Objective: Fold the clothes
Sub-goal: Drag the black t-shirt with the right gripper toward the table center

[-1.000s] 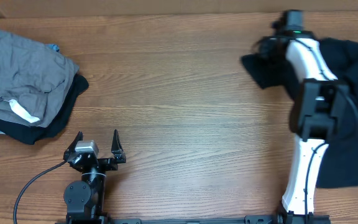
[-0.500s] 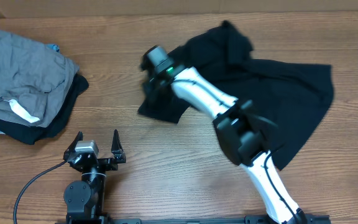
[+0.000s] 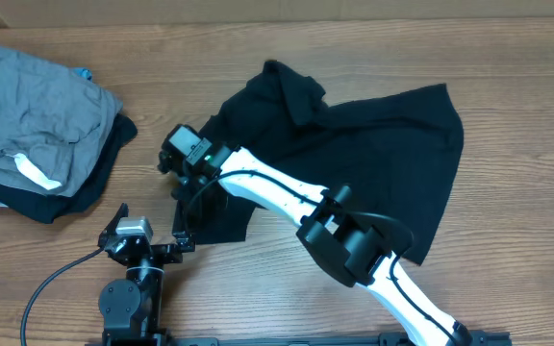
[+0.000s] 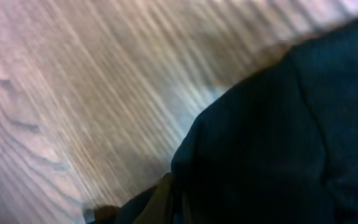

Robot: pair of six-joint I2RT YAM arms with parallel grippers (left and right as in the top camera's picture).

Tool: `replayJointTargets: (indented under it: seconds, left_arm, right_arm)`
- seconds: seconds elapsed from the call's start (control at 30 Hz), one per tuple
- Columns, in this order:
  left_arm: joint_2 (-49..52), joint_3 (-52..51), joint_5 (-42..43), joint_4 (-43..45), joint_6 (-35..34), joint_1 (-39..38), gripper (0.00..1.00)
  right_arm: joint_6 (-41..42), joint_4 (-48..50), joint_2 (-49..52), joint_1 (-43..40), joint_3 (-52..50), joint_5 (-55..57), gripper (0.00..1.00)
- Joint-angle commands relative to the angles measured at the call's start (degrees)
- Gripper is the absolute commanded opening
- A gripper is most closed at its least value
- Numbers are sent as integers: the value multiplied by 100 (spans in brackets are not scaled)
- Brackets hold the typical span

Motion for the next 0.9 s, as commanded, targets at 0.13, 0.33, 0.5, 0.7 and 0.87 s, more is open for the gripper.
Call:
replayJointTargets:
  seconds: [0.13, 0.33, 0.5, 0.7, 0.87]
  left_arm:
    - [-59, -24, 44, 11, 129, -35, 100]
    - [-59, -24, 44, 11, 129, -35, 100]
    - [-59, -24, 44, 11, 129, -35, 100]
    - [-59, -24, 44, 11, 129, -35, 100]
    - [-59, -24, 44, 11, 129, -35, 100]
  right_arm:
    - [-262, 125, 72, 37, 354, -240, 4]
    - [-258, -691, -103, -74, 1598, 420, 43]
    - [140, -1908, -557, -527, 2321, 1397, 58]
    - [933, -3305, -1224, -1967, 2330, 1394, 66]
    - [1038, -4227, -1762, -3318, 2328, 1394, 70]
